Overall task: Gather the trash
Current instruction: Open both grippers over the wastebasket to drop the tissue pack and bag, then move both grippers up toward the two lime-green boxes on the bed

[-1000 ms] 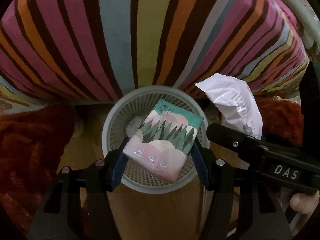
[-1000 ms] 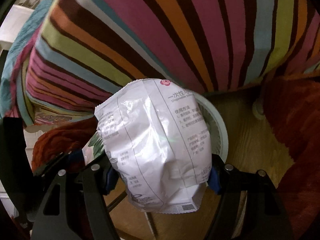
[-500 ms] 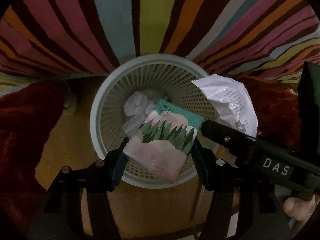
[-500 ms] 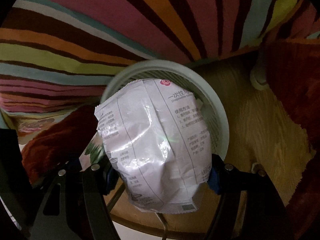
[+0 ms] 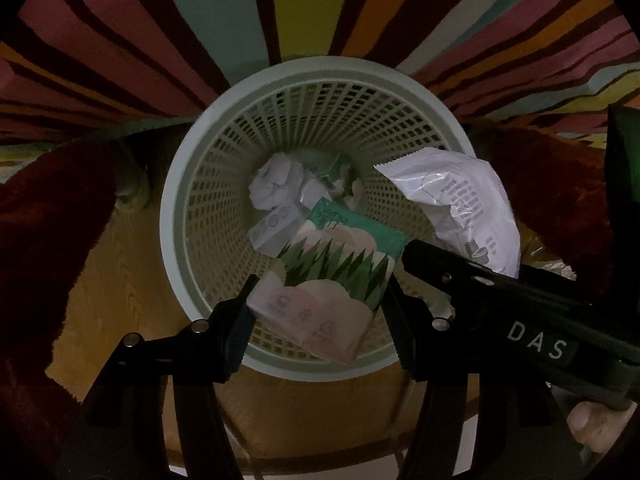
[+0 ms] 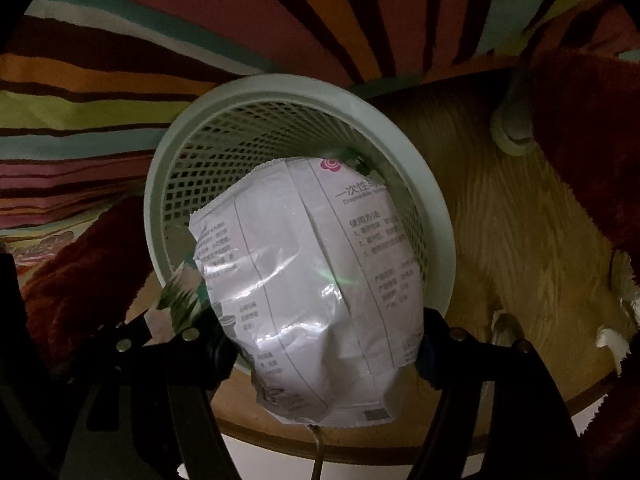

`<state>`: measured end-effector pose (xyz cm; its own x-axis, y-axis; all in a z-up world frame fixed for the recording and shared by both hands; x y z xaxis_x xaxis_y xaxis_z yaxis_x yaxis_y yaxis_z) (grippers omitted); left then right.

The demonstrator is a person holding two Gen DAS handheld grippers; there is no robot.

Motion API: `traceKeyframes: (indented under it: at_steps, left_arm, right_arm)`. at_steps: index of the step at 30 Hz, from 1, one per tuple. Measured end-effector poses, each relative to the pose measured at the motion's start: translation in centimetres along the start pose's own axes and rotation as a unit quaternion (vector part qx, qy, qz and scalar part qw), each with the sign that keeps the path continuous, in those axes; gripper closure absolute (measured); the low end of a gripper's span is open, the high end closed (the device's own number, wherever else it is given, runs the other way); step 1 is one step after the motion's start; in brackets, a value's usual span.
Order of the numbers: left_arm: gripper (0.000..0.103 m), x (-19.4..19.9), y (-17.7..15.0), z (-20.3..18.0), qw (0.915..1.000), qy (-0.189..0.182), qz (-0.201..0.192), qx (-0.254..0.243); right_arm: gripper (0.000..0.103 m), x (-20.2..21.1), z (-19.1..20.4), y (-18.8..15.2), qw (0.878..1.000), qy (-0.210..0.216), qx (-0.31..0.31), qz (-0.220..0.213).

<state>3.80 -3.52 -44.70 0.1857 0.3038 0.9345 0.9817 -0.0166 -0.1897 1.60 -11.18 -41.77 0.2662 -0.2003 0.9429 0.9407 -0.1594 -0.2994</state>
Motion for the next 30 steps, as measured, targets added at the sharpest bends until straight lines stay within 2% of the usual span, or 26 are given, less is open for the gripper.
traceKeyframes:
  at_steps: [4, 6, 7, 8, 10, 15, 21, 25, 30]
  left_arm:
    - [0.042, -0.7, -0.1, 0.1, 0.9999, -0.001, 0.013, 0.003]
    - [0.037, -1.5, -0.3, 0.6, 0.9994, 0.01, 0.032, 0.011]
    - [0.034, -1.7, -0.5, 1.0, 0.9989, 0.02, 0.038, 0.016]
    - [0.027, -2.0, -0.6, 1.5, 0.9984, 0.03, 0.043, 0.019]
    - [0.021, -2.1, -0.6, 1.9, 0.9983, 0.025, 0.045, 0.026]
    - [0.02, -2.1, -0.5, 1.9, 0.9985, 0.01, 0.04, 0.035]
    - [0.02, -1.7, -0.4, 1.8, 0.9991, 0.017, 0.025, 0.031]
    - [0.02, 0.3, -0.5, 1.6, 0.9993, 0.024, -0.004, 0.027]
    - [0.02, 5.2, -0.2, -0.3, 0.9977, -0.022, -0.064, 0.007]
  right_arm:
    - [0.035, 0.5, -1.0, 0.3, 1.0, 0.011, -0.007, 0.005]
    - [0.031, 0.1, -1.2, 0.2, 1.0, 0.022, -0.016, 0.01]
    - [0.014, -0.2, -1.4, 0.1, 0.999, 0.026, -0.023, 0.019]
    - [0.007, -0.5, -1.7, -0.1, 0.999, 0.025, -0.029, 0.025]
    - [0.007, -0.7, -1.9, -0.3, 0.998, 0.026, -0.036, 0.032]
    - [0.007, -0.3, -2.5, 0.1, 0.999, 0.02, -0.043, 0.012]
    - [0.007, -0.1, -3.5, 0.2, 0.997, 0.027, -0.066, 0.006]
    - [0.007, 1.6, -3.2, 0.1, 0.997, 0.039, -0.062, -0.016]
    - [0.007, 6.7, -1.8, -0.5, 0.996, 0.057, -0.016, -0.074]
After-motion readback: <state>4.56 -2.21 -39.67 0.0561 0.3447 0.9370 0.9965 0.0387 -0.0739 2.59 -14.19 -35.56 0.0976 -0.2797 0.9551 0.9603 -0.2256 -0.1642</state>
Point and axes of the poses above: each gripper's, at about its wrist camera, not at the fingertips, and x roughly against the way its jaws point, z to its left, y to its top, the point moved 9 cm from there along -x, roughly the way its jaws point, and after that the axes turned 7 degrees about -y, right-handed, at the moved point
